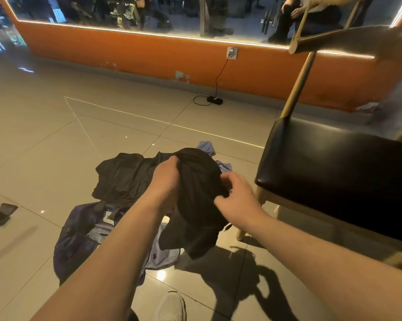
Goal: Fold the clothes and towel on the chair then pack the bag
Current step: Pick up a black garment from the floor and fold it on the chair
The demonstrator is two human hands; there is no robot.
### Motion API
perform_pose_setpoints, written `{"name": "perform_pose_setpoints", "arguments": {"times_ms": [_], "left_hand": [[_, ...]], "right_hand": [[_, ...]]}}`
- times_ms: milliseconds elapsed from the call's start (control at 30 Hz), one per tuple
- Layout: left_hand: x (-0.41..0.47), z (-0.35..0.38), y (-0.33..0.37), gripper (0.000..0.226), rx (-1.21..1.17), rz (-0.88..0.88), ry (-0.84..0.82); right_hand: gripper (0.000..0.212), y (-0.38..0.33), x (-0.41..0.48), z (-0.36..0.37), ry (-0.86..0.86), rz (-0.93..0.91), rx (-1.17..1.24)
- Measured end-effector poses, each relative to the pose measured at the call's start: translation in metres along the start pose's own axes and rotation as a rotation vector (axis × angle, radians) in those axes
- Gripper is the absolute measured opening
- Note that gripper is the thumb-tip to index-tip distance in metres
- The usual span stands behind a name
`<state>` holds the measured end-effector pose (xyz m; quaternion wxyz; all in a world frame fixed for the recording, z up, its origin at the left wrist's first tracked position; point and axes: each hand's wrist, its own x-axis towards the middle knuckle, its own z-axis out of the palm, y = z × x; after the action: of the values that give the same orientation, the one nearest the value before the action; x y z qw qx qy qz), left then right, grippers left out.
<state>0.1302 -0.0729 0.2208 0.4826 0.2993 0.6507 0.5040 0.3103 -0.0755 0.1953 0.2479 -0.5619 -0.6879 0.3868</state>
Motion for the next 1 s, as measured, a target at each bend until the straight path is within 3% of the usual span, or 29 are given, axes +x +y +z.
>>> {"name": "perform_pose_setpoints", "arguments": {"times_ms": [33, 100, 200, 333, 467, 633, 733, 767, 833, 900, 1000], "left_hand": [[0.003, -0.002, -0.004, 0.035, -0.253, -0.072, -0.008], [-0.003, -0.004, -0.003, 0.033, -0.484, -0.168, -0.061], [-0.001, -0.008, -0.008, 0.020, -0.553, -0.225, -0.042], [0.003, -0.011, -0.011, 0.028, -0.579, -0.258, 0.065], [0.001, -0.018, -0.018, 0.021, -0.581, -0.317, 0.115], [0.011, -0.026, -0.021, 0.025, -0.193, -0.205, 0.241], [0.005, -0.027, -0.022, 0.058, 0.314, -0.019, 0.245], [0.000, -0.025, -0.020, 0.058, 0.432, 0.075, 0.229], [-0.013, -0.020, -0.017, 0.050, 0.450, 0.176, 0.037], [-0.020, -0.016, -0.018, 0.054, 0.456, 0.139, -0.187], [-0.014, -0.024, -0.028, 0.072, 0.572, 0.195, -0.256]], "right_hand": [[0.035, 0.003, 0.000, 0.005, -0.043, 0.028, -0.036], [0.024, 0.004, 0.003, 0.008, -0.096, 0.130, -0.043], [0.028, 0.001, 0.010, 0.007, -0.130, 0.294, 0.082], [0.031, -0.005, 0.021, 0.001, -0.139, 0.443, 0.360], [0.029, -0.014, 0.028, -0.006, -0.105, 0.536, 0.585], [0.024, -0.028, 0.032, -0.015, -0.022, 0.555, 0.698], [0.041, -0.041, 0.036, -0.020, -0.010, 0.617, 0.837], [0.045, -0.045, 0.037, -0.021, -0.013, 0.638, 0.868], [0.044, -0.051, 0.039, -0.021, -0.024, 0.636, 0.927], [0.037, -0.055, 0.041, -0.021, -0.013, 0.614, 0.991], [0.042, -0.055, 0.045, -0.022, 0.035, 0.616, 1.032]]}}
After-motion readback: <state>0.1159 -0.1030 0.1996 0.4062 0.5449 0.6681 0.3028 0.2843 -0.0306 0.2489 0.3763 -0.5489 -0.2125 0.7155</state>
